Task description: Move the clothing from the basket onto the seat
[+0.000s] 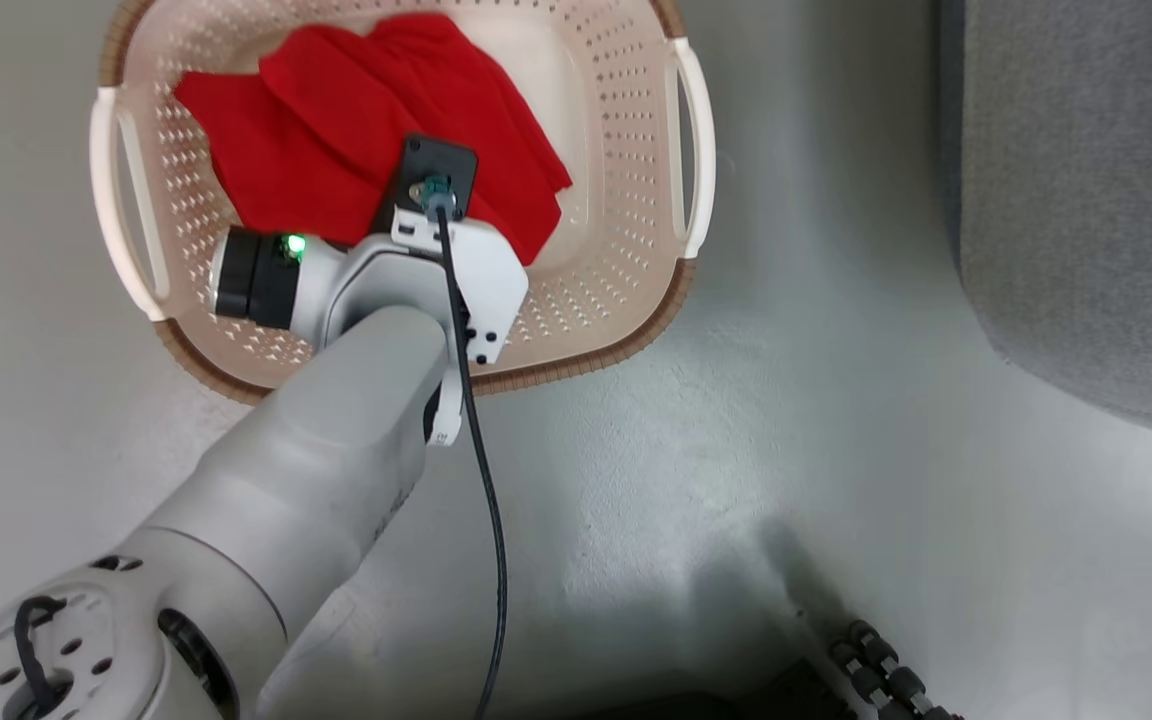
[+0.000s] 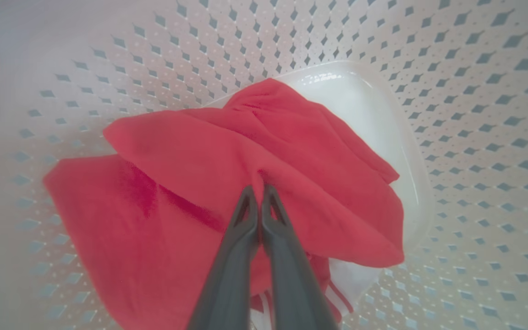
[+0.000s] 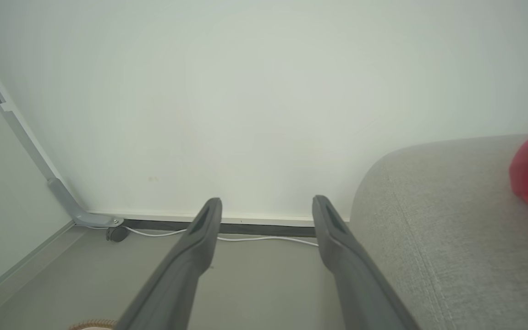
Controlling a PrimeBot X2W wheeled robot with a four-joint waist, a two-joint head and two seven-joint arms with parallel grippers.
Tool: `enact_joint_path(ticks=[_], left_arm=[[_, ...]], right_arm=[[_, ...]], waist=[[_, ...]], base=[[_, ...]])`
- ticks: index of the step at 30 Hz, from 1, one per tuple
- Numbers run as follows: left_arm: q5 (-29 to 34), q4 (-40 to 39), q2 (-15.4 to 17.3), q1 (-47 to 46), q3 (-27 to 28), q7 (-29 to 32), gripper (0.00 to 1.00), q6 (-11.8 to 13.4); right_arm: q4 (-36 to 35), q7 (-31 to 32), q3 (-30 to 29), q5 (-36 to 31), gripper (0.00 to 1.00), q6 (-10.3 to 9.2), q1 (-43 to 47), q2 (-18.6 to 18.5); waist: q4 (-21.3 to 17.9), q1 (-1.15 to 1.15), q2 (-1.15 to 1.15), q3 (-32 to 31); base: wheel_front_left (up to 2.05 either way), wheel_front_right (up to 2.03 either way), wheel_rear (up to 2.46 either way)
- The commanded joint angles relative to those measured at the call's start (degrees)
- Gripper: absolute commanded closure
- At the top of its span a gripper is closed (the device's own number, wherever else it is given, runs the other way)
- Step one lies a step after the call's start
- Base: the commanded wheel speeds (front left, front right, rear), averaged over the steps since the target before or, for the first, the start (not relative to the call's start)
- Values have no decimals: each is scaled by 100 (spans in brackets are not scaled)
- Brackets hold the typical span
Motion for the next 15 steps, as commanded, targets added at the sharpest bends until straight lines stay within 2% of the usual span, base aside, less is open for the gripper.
enact_joint_path(ticks=[1, 9, 15], left_arm=[[-120, -111, -1, 205, 61, -190, 100, -7], [-551, -241, -1, 667, 72, -1024, 100, -199], [-769, -432, -1, 1056, 86, -1318, 100, -319]], right_arm=[[-50, -34, 53, -23, 0, 17, 286, -60], [311, -34, 134, -158, 0, 17, 495, -2], [655, -34, 234, -280, 0, 17, 697, 54]], waist=[[20, 0, 0, -224], [87, 0, 0, -985], [140, 0, 0, -1672]], base=[[0, 0, 0], [0, 0, 0], [0, 0, 0]])
